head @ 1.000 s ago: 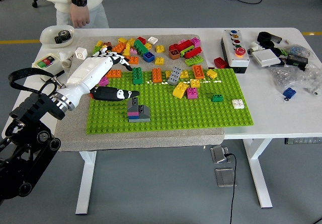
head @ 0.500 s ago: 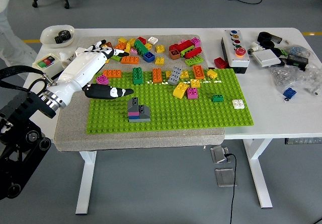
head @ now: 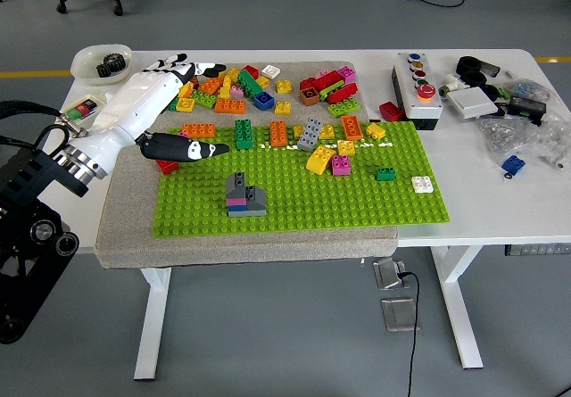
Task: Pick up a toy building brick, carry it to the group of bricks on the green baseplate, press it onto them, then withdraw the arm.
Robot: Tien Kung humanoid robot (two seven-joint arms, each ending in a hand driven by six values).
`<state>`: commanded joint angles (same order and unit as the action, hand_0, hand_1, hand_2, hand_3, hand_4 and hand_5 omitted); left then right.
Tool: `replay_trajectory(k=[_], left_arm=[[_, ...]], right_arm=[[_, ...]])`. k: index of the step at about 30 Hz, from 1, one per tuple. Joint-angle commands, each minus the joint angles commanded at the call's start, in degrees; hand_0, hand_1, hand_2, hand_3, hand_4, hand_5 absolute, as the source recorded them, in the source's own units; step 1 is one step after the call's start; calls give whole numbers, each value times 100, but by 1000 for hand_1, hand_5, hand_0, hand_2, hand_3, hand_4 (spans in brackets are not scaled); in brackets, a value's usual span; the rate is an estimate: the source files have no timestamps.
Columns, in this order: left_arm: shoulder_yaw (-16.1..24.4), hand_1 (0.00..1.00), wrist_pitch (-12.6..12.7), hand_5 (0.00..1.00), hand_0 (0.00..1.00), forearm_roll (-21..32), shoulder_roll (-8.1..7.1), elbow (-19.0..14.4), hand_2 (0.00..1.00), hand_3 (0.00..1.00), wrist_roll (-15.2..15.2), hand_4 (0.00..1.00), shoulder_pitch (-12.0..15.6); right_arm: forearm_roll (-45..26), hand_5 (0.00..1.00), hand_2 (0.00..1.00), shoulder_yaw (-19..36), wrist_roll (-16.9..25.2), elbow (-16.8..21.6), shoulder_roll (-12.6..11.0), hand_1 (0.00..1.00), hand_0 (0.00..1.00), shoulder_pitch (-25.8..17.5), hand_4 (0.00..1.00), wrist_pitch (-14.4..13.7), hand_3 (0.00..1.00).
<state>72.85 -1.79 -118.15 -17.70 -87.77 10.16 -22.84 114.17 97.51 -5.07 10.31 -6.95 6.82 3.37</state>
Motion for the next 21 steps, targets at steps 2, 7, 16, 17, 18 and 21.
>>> replay_trajectory(k=[2, 7, 16, 17, 18, 21], left_arm=[[-1, 890, -13, 306, 914, 33, -14, -16, 850, 890, 0, 945, -23], [-24, 906, -78, 278, 909, 125, -40, -64, 881, 900, -4, 923, -149], [-140, 923, -18, 252, 911, 118, -84, -166, 895, 905, -2, 903, -302], [-150, 912, 4, 226, 905, 114, -86, -175, 869, 887, 3, 872, -315], [-154, 912, 13, 226, 905, 112, -87, -179, 869, 887, 6, 872, -320], [-176, 912, 91, 226, 905, 108, -89, -186, 869, 887, 29, 872, -349]], right_arm=[[-9, 501, 692, -6, -3, 0, 6, 642, 740, 0, 816, -3, 561], [-50, 501, 692, -38, -11, 0, 24, 642, 741, 4, 815, -12, 561], [-99, 501, 691, -64, -30, 0, 42, 642, 740, 10, 815, -20, 561], [-105, 501, 691, -66, -30, 0, 46, 642, 740, 10, 815, -21, 561], [-108, 501, 691, -67, -31, 0, 48, 642, 740, 10, 815, -22, 561], [-118, 501, 691, -78, -35, 0, 60, 642, 740, 13, 815, -23, 561]])
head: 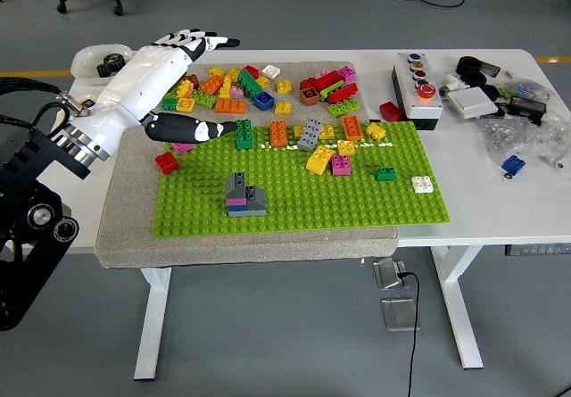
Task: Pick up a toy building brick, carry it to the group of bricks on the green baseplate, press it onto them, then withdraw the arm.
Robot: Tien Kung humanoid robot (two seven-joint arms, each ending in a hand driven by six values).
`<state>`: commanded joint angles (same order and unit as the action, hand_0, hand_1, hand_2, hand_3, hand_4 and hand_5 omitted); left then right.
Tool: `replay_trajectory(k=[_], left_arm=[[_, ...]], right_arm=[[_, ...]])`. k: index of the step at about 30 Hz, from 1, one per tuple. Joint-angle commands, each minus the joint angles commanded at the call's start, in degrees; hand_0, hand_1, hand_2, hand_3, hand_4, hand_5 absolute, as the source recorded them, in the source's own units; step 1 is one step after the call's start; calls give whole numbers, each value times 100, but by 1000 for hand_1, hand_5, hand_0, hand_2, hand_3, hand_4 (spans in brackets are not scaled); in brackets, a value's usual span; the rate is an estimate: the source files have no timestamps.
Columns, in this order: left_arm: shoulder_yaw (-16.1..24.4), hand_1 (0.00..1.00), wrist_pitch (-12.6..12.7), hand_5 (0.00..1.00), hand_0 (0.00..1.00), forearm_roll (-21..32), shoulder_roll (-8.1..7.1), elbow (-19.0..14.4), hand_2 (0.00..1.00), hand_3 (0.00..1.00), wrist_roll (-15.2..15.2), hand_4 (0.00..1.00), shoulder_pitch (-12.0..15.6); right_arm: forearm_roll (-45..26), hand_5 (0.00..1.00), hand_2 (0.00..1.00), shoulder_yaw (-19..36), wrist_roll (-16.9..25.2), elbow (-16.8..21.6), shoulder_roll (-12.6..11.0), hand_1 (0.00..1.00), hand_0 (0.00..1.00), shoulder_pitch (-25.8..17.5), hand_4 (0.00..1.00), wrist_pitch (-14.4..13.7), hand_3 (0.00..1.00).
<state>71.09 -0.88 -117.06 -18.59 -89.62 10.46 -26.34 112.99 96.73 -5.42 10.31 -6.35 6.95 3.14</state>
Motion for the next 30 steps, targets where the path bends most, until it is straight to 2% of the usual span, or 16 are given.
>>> replay_trajectory(k=[1, 2, 7, 8, 13, 14, 19, 20, 30], left_arm=[[-3, 912, 62, 226, 905, 3, 0, -3, 869, 887, 22, 872, -9], [-4, 871, 79, 153, 868, 4, 0, -3, 822, 840, 28, 780, -11], [2, 871, 317, 153, 868, 157, -8, -28, 822, 840, 89, 780, -34], [5, 831, 372, 99, 829, 214, -11, -34, 770, 813, 88, 660, -40], [1, 831, 592, 99, 829, 369, -19, -54, 770, 813, 138, 660, -48], [-1, 767, 614, 41, 738, 381, -20, -55, 629, 588, 144, 330, -49], [-16, 767, 681, 41, 738, 422, -26, -85, 629, 588, 170, 330, -53], [-15, 755, 690, 16, 694, 428, -26, -88, 607, 565, 173, 264, -54], [28, 752, 630, 2, 674, 418, -20, -88, 603, 571, 210, 238, -55]], right_arm=[[-7, 501, 691, -5, 0, 0, 5, 642, 740, 4, 815, -3, 561], [-9, 501, 691, -6, 0, 0, 6, 643, 740, 6, 813, -3, 561], [-14, 501, 691, -21, -11, 0, 14, 643, 740, 9, 813, -14, 561], [-12, 502, 691, -31, -16, 0, 16, 642, 740, 6, 812, -15, 560], [-24, 502, 691, -70, -25, 0, 30, 642, 740, 13, 812, -22, 560], [-24, 502, 691, -73, -25, 0, 32, 640, 740, 14, 811, -23, 560], [-12, 502, 691, -81, -29, 0, 38, 640, 740, 14, 811, -23, 560], [-10, 502, 691, -82, -29, 0, 38, 641, 740, 14, 809, -22, 559], [31, 504, 690, -96, -26, 0, 46, 640, 740, 16, 808, -13, 559]])
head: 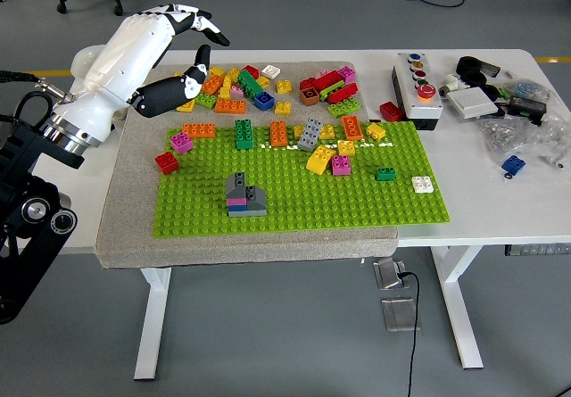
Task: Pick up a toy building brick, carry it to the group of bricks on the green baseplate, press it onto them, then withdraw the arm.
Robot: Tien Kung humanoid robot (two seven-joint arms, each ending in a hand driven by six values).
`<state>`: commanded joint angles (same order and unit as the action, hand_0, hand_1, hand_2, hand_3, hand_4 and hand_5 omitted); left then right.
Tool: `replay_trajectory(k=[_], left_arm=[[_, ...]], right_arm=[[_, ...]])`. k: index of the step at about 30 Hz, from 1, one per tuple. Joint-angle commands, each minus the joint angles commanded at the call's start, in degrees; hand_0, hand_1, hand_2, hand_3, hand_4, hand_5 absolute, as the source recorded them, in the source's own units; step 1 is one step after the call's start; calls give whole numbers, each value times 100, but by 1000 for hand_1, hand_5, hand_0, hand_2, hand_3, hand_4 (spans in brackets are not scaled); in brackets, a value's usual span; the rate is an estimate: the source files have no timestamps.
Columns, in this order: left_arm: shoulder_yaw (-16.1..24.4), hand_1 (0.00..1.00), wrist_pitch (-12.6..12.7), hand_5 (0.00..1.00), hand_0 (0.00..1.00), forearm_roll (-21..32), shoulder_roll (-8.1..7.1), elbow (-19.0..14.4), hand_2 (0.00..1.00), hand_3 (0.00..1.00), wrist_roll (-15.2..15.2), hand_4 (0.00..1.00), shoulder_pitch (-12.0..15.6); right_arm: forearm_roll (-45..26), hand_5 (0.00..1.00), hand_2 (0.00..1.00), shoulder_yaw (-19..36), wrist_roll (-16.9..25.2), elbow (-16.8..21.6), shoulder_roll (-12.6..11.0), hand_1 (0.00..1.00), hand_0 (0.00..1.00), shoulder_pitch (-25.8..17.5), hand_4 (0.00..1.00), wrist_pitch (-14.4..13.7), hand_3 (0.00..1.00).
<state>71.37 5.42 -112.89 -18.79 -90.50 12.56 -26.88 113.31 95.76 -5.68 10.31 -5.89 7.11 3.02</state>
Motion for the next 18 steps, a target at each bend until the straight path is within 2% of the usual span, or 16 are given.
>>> replay_trajectory(k=[1, 2, 7, 8, 13, 14, 18], left_arm=[[2, 752, -27, 2, 674, -4, 0, 1, 603, 571, 2, 238, 6], [6, 781, -55, 23, 753, -14, 2, 6, 644, 612, 5, 330, 10], [33, 781, -165, 23, 753, -56, 7, 16, 644, 612, 19, 330, 23], [40, 812, -180, 65, 816, -61, 11, 21, 718, 721, 18, 507, 19], [44, 812, -202, 65, 816, -77, 22, 39, 718, 721, 30, 507, -28], [46, 825, -203, 86, 827, -77, 22, 42, 747, 761, 30, 571, -31], [57, 825, -205, 86, 827, -94, 21, 49, 747, 761, 25, 571, -38]], right_arm=[[8, 504, 690, 0, -1, 0, 2, 640, 740, -4, 808, 1, 559], [16, 506, 690, 0, -1, 0, 3, 640, 740, -6, 806, 2, 559], [29, 506, 690, 5, 3, 0, -2, 640, 740, -6, 806, 2, 559], [31, 506, 690, 10, 2, 0, -4, 639, 740, -10, 805, 1, 558], [15, 506, 690, 26, -2, 0, -1, 639, 740, -27, 805, 2, 558], [12, 507, 691, 27, -3, 0, -1, 639, 740, -27, 803, 1, 558], [-8, 507, 691, 27, 5, 0, -7, 639, 740, -11, 803, -5, 558]])
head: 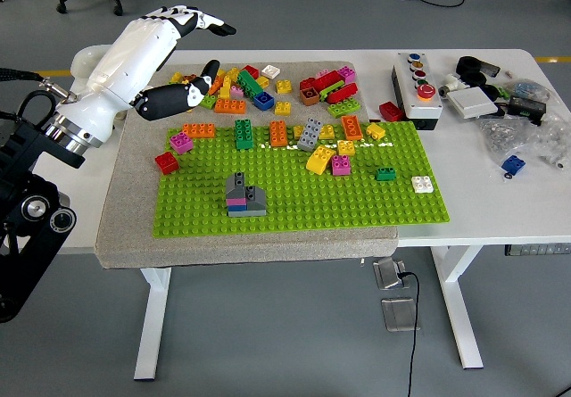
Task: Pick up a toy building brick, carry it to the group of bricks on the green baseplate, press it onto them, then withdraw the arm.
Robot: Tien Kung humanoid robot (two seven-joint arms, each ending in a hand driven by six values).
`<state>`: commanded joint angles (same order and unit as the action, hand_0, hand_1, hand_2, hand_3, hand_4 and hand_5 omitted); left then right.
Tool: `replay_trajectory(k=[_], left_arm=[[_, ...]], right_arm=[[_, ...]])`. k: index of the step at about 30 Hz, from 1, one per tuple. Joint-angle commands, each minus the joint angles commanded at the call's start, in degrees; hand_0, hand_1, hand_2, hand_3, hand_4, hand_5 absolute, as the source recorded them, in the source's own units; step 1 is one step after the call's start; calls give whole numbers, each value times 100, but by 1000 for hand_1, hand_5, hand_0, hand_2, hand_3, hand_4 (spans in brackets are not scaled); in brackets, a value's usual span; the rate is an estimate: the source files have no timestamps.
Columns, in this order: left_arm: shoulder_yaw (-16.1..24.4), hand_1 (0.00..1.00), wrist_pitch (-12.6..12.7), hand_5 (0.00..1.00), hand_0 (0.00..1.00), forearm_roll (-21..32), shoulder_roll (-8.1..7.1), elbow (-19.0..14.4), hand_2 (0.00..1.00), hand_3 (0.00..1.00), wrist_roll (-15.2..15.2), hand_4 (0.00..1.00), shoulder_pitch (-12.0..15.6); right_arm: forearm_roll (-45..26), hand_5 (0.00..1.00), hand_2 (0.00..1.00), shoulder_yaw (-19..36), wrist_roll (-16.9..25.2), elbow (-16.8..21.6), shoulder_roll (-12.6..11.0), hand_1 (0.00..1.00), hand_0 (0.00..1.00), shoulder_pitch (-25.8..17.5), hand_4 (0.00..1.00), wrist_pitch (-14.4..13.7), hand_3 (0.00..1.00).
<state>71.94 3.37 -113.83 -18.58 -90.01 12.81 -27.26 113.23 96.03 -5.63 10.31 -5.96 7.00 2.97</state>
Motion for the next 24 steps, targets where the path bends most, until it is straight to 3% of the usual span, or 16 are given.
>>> replay_trajectory(k=[24], left_arm=[[33, 850, -44, 84, 869, -52, 4, 47, 782, 812, -42, 660, -66]], right_arm=[[2, 508, 691, 33, 2, 0, -18, 639, 739, -12, 802, 5, 558]])
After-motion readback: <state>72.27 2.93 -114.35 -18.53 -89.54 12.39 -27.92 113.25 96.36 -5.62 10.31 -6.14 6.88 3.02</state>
